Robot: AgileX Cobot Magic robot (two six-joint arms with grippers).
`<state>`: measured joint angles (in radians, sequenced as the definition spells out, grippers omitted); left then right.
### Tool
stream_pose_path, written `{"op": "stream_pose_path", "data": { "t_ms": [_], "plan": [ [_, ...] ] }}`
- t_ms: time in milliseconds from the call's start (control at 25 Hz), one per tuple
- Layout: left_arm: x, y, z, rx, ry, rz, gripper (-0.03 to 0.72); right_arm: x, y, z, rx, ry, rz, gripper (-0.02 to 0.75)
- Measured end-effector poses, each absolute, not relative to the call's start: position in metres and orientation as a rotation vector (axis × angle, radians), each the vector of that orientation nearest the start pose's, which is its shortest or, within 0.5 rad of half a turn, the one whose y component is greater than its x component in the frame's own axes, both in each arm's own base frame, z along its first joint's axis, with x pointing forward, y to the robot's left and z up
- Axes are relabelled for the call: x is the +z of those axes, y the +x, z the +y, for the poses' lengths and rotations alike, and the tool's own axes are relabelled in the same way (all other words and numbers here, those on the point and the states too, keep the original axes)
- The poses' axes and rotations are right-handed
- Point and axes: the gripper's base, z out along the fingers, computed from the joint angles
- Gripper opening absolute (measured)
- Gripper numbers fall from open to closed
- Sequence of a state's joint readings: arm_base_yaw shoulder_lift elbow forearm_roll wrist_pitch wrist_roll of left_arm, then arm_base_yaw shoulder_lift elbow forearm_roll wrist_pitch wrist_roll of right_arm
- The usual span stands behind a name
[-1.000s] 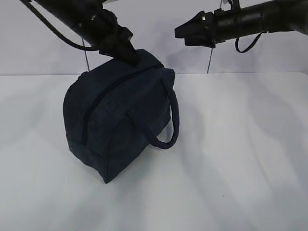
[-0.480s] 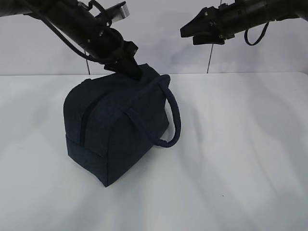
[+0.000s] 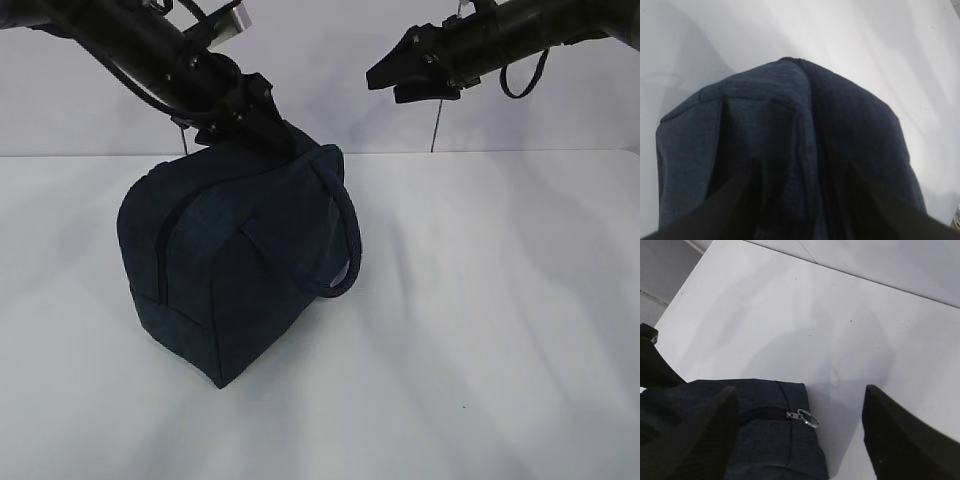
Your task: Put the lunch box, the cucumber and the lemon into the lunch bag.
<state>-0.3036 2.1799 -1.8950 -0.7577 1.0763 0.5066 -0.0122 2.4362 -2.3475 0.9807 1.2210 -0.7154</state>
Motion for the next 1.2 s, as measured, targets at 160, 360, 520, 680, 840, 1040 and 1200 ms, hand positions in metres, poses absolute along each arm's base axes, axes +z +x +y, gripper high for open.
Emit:
{"op": "stream_pose_path", "data": {
  "t_ms": [160, 360, 520, 680, 840, 1040, 1200],
  "plan": [
    [0.258, 0.431, -0.189, -0.947, 0.711, 2.511, 0.440, 0.249, 0.522, 0.063, 0.977, -0.559, 2.278, 0.582],
    [0.299, 0.420, -0.179, -0.893, 0.708, 2.474, 0.446, 0.272, 0.514, 0.059, 0.883, -0.533, 2.323, 0.582],
    [0.325, 0.412, -0.165, -0.743, 0.689, 2.537, 0.447, 0.307, 0.499, 0.063, 0.727, -0.532, 2.360, 0.582],
    [0.338, 0.407, -0.147, -0.510, 0.588, 2.608, 0.447, 0.345, 0.475, 0.081, 0.506, -0.551, 2.403, 0.582],
    [0.363, 0.393, -0.134, -0.383, 0.532, 2.583, 0.447, 0.382, 0.442, 0.097, 0.327, -0.566, 2.408, 0.580],
    [0.389, 0.356, -0.122, -0.369, 0.523, 2.552, 0.447, 0.414, 0.395, 0.098, 0.251, -0.581, 2.400, 0.584],
    [0.391, 0.315, -0.109, -0.354, 0.524, 2.585, 0.446, 0.422, 0.352, 0.088, 0.235, -0.573, 2.433, 0.584]
  ]
}}
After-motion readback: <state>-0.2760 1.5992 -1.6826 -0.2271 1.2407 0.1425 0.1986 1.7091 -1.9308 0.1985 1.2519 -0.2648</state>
